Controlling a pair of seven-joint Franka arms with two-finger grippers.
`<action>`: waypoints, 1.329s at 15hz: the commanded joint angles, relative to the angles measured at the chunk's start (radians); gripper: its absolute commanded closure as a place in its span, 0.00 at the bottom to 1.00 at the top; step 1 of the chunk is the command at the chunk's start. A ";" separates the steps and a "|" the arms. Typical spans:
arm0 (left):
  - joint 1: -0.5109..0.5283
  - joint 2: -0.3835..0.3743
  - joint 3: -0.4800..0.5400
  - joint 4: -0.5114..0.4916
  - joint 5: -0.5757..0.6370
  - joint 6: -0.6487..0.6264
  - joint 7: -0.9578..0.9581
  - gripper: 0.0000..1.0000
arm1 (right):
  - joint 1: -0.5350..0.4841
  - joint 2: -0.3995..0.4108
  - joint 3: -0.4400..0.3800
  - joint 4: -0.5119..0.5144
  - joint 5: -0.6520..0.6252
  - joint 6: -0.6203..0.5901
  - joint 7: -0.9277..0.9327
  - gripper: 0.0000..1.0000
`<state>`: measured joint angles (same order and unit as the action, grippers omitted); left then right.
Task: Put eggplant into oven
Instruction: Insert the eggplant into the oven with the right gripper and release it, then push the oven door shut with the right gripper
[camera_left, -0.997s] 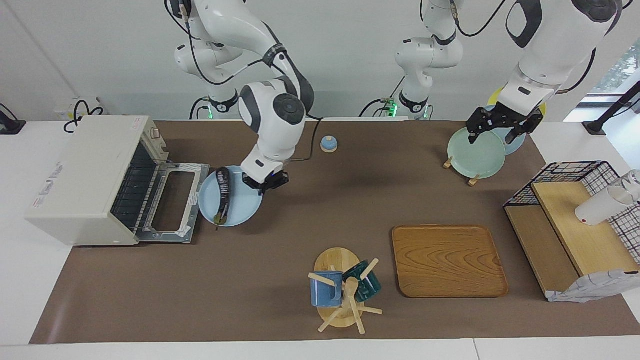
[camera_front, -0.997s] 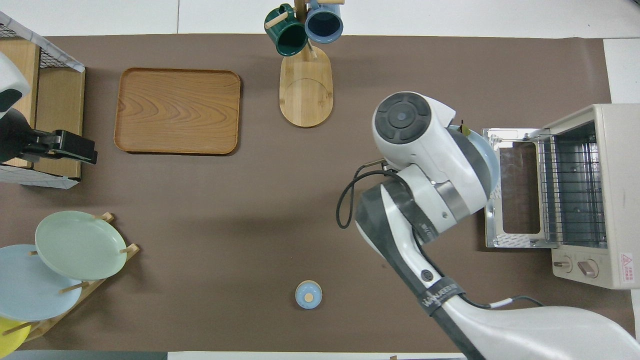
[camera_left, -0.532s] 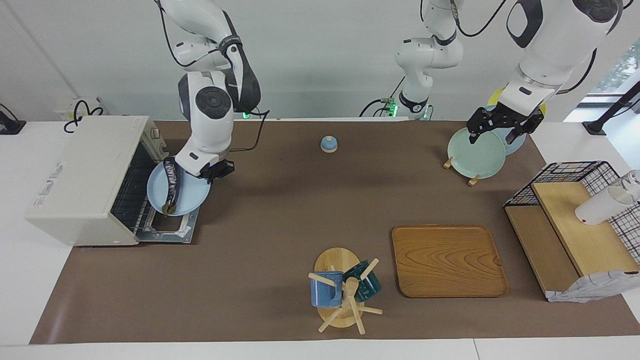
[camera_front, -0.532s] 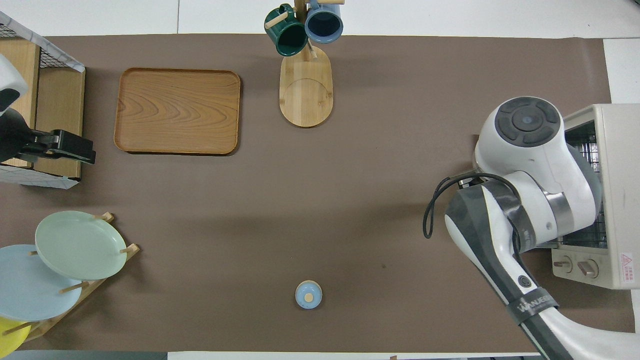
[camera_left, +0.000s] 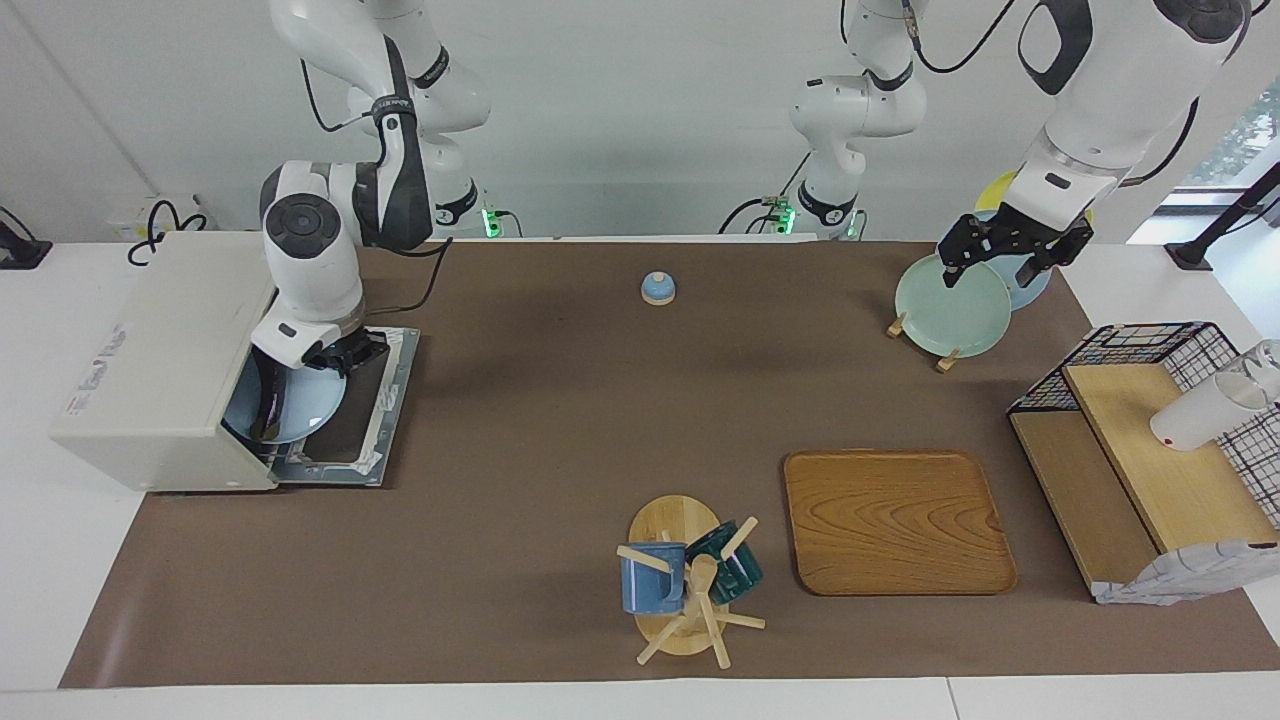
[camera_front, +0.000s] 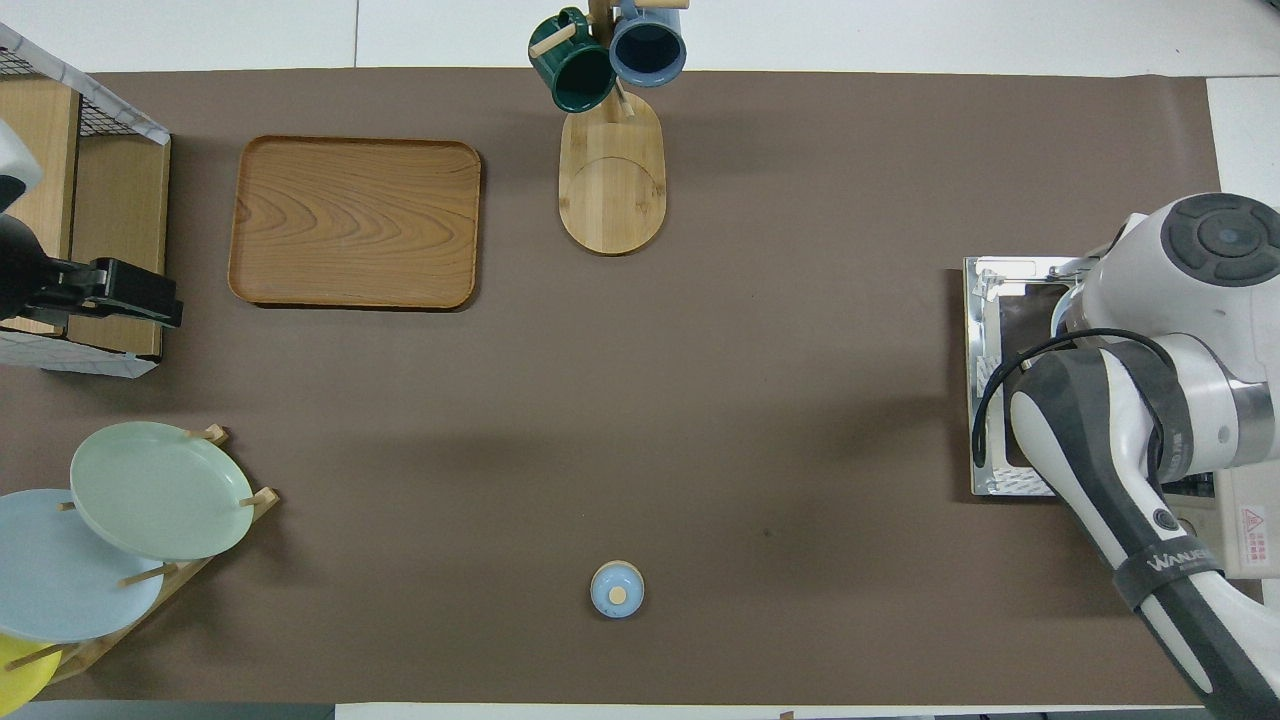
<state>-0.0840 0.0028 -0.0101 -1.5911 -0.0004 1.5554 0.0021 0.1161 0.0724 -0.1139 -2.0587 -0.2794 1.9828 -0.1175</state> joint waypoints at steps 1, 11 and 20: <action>0.013 -0.004 -0.002 0.010 -0.006 -0.018 -0.002 0.00 | -0.019 -0.029 0.016 -0.040 -0.021 0.016 -0.008 1.00; 0.013 -0.004 -0.001 0.008 -0.006 -0.023 -0.004 0.00 | -0.087 -0.049 0.019 -0.091 -0.004 0.061 -0.008 0.64; 0.013 -0.004 -0.001 0.008 -0.006 -0.023 -0.004 0.00 | 0.100 -0.048 0.034 -0.035 0.129 0.060 0.185 1.00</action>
<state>-0.0748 0.0028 -0.0092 -1.5911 -0.0004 1.5541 0.0021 0.1748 0.0074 -0.0810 -2.0527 -0.1643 1.9654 -0.0028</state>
